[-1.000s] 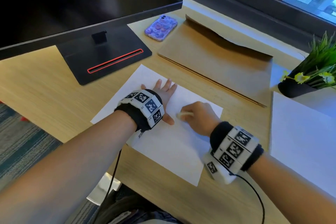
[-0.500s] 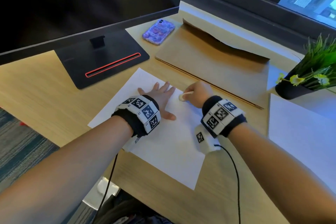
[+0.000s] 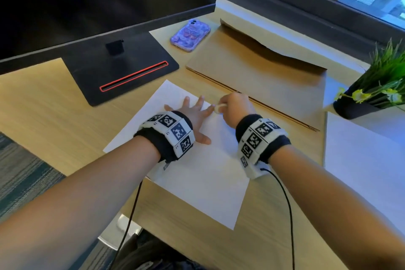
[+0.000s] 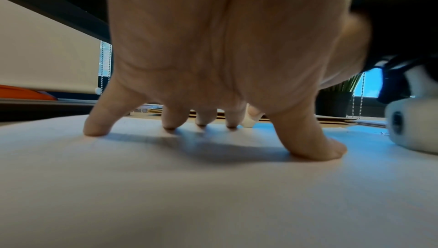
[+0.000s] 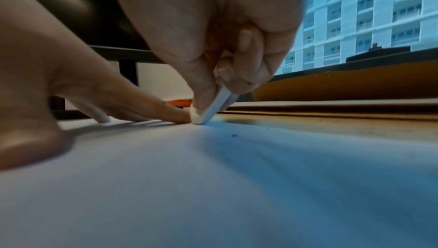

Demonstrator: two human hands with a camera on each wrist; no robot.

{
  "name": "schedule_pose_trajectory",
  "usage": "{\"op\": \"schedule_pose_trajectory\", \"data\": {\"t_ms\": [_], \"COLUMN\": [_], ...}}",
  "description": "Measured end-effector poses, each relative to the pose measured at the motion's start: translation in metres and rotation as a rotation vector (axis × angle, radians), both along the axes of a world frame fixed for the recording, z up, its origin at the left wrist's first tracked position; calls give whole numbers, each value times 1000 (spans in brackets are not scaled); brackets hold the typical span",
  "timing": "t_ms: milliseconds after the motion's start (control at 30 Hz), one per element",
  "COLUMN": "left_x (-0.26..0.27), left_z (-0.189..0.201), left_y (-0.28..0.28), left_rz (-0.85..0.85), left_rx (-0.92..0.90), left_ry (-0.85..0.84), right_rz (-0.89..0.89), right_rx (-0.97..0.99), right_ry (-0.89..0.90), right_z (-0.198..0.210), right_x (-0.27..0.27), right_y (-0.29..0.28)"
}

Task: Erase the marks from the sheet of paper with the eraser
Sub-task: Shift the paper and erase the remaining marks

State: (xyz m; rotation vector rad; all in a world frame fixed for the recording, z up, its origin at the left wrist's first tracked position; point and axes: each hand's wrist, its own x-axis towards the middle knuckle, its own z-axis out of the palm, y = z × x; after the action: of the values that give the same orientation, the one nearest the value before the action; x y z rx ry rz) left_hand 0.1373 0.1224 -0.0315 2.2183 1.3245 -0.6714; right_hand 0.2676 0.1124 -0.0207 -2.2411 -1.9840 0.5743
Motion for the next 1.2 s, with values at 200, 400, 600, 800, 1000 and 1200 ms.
{"op": "schedule_pose_trajectory", "data": {"t_ms": [200,400,600,800,1000,1200], "left_x": [-1,-2,-2,-1,-1,-1], "left_z": [0,-1,-2,-1,-2,-4], "left_y": [1,0,2,0,1,2], "left_rz": [9,0,0,18,21,15], "left_rx": [-12,-3,-15,-4,-22,-7], "left_ry": [-15,-16,-17,-27,-27,-32], "right_rz": [180,-5,193,-4,239,208], "right_rx": [-166,-21,-225,-82,-139,-144], "right_ry": [-86,12,-46,5,-103,-74], "right_z": [-4,1,2,-2,-3,-1], "right_x": [0,0,1,2,9,15], "right_y": [-15,2,-15,12,-7,1]}}
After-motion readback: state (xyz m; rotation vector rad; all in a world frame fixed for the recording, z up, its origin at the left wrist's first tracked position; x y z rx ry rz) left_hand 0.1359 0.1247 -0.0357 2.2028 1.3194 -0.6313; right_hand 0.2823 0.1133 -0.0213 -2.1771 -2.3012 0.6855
